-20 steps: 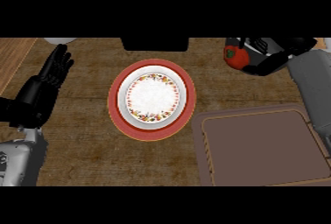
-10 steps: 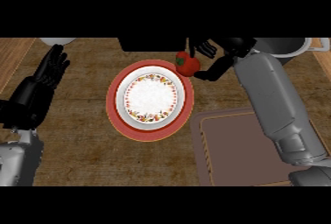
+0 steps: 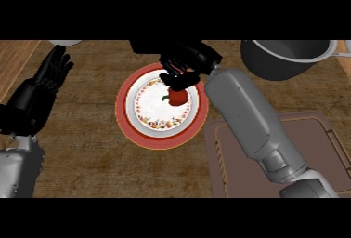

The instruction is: Pick the bell pepper from the tray and place it in the plate

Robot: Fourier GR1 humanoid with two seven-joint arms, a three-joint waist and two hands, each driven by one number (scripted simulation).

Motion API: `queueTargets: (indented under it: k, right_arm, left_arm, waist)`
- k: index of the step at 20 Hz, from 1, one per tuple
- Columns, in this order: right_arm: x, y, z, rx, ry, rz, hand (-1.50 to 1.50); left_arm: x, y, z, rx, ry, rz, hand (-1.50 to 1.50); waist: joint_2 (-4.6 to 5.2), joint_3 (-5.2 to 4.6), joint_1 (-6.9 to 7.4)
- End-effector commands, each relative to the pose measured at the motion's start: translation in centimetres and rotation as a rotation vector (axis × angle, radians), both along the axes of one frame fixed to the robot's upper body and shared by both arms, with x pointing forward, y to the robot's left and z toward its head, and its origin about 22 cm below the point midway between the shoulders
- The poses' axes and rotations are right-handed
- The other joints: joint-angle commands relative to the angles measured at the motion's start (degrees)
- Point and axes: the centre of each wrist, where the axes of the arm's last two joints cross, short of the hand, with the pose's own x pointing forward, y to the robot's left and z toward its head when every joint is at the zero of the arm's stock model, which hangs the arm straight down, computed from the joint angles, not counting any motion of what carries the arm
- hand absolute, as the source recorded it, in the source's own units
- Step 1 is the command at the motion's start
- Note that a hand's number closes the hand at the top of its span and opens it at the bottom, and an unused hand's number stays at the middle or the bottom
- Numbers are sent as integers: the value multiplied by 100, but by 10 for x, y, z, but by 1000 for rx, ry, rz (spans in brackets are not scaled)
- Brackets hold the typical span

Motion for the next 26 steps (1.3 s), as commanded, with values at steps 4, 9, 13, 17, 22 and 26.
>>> queueTargets:
  k: [4,9,13,17,22,26]
  right_arm:
    - [-5,35,-17,-81,-41,-41,150]
    - [-13,30,-55,-74,90,-123,150]
    - [-11,29,-61,-72,150,-106,-150]
    - [-19,33,-66,35,221,-61,-150]
    - [-22,31,-68,253,241,-105,-150]
    - [-16,32,-56,392,331,-110,-150]
  left_arm:
    - [15,-8,-12,1,3,-17,0]
    - [21,-39,7,11,-27,-63,0]
    - [11,-25,-2,4,-23,-66,0]
    - [17,-40,-10,10,-21,-84,0]
    - [14,-27,-2,5,-32,-87,0]
    - [9,-30,-3,-2,-10,-87,0]
  waist:
    - [52,-1,119]
    - [97,1,354]
    - [103,0,362]
    - [152,0,486]
    - [112,3,413]
    - [98,4,404]
